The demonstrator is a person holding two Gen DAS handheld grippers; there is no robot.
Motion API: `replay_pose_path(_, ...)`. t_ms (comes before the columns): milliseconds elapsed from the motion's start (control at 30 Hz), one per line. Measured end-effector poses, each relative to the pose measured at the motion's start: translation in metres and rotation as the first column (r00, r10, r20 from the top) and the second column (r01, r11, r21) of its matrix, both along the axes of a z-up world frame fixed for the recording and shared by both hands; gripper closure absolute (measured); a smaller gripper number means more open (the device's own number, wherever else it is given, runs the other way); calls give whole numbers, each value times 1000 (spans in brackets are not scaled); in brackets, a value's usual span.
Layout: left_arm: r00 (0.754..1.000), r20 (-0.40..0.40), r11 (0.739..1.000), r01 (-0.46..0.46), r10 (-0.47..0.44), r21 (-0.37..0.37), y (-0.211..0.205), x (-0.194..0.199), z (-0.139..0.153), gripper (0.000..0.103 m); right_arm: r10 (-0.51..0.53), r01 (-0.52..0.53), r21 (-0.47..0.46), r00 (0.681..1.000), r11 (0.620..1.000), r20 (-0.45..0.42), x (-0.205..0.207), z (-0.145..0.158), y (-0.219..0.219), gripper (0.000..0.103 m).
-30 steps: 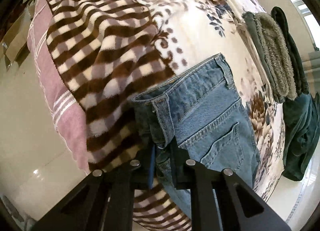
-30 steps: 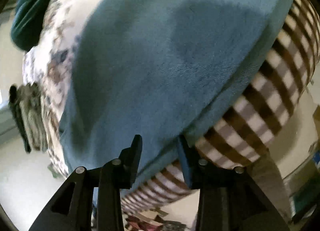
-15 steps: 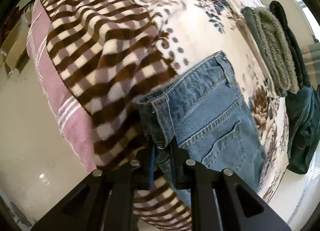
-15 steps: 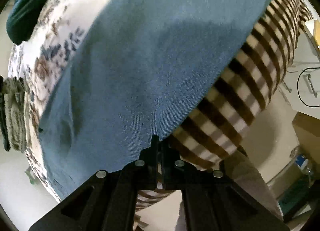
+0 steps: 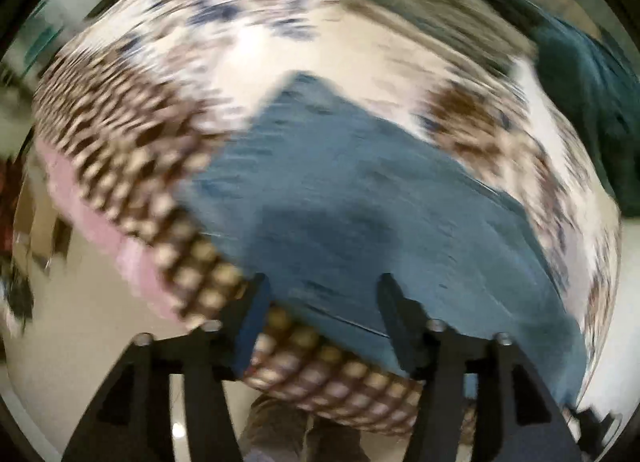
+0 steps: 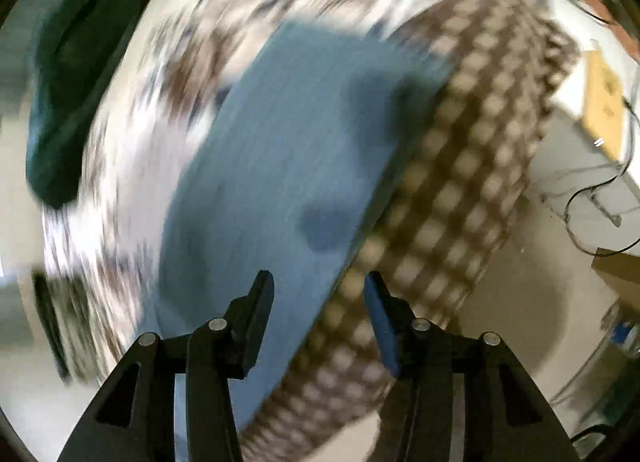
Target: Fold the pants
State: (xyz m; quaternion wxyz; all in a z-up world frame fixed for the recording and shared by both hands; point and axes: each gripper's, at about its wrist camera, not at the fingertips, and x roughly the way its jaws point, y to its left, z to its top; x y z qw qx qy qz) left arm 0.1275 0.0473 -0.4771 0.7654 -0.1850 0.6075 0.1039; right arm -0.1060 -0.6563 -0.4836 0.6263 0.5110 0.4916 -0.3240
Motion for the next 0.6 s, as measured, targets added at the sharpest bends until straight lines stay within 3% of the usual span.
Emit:
replay_pose_path(100,989,3,989,145,-145,-31,-66,15,-6,38,-127,126,31,991,992,44,-17,-10,-50,53)
replay_pose_path(233,950,-47,948,305,-310,-85,-172,40,-36,32,-278,252,211,955,944,101,-24,-55,-97,53)
replay_pose_path(300,930,-68,929,354,-362,-113,-209,45,-48,32,-302,254,265,940,930,160,-14,-71,-102,52)
replay_pose_path(400,895,-101,899,422,-434,-120,-264,46,-68,32,-273,214,244,931,946,244,6,-71,-111,52)
replay_pose_path(500,874,-152,887,449,-461,-107,-297,47,-87,32,-226,177,189,934,966,278,13,-64,-116,52)
replay_pose_path(600,872,-203,896,435,-445,-96,-303,47,-104,31,-89,84,40,986,996,140,26,-52,-109,55)
